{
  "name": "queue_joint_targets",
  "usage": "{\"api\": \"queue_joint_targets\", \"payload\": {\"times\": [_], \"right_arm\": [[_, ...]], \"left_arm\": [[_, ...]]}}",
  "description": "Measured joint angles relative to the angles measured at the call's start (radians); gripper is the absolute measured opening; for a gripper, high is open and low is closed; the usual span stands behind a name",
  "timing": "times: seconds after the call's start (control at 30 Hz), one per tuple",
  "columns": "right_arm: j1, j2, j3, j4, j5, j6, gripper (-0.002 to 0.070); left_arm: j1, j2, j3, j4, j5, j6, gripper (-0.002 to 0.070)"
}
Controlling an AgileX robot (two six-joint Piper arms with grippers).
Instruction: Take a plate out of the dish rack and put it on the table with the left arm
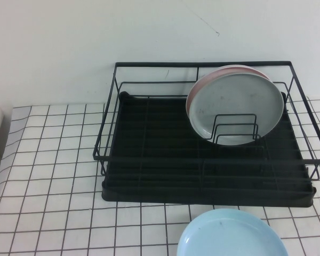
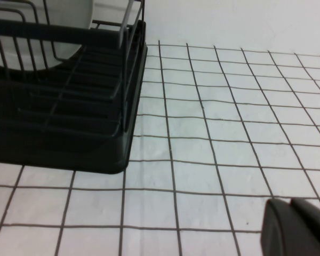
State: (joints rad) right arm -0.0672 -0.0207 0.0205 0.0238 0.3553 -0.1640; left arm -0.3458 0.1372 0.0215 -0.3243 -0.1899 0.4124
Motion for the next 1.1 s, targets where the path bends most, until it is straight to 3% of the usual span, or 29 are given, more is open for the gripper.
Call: {"api": "queue_joint_targets", "payload": {"times": [0.13, 0.27, 0.53, 1.1], "right_arm": [[0.000, 0.000, 0.000, 0.000, 0.000, 0.000, -0.0001], [0.000, 0.000, 0.000, 0.000, 0.000, 0.000, -0.0001], [0.000, 0.000, 0.000, 0.000, 0.000, 0.000, -0.0001], [0.000, 0.000, 0.000, 0.000, 0.000, 0.000, -0.0001]], "left_arm": [[0.170, -0.079, 0.000, 0.121, 0.154, -0.145, -0.0002], [0.255, -0.143, 0.000, 0.200, 0.300, -0.242, -0.0002], [0.271, -0.147, 0.000, 0.221, 0.493, -0.285, -0.0002], [0.271, -0.147, -0.002, 0.221, 0.505, -0.291, -0.0002]]}}
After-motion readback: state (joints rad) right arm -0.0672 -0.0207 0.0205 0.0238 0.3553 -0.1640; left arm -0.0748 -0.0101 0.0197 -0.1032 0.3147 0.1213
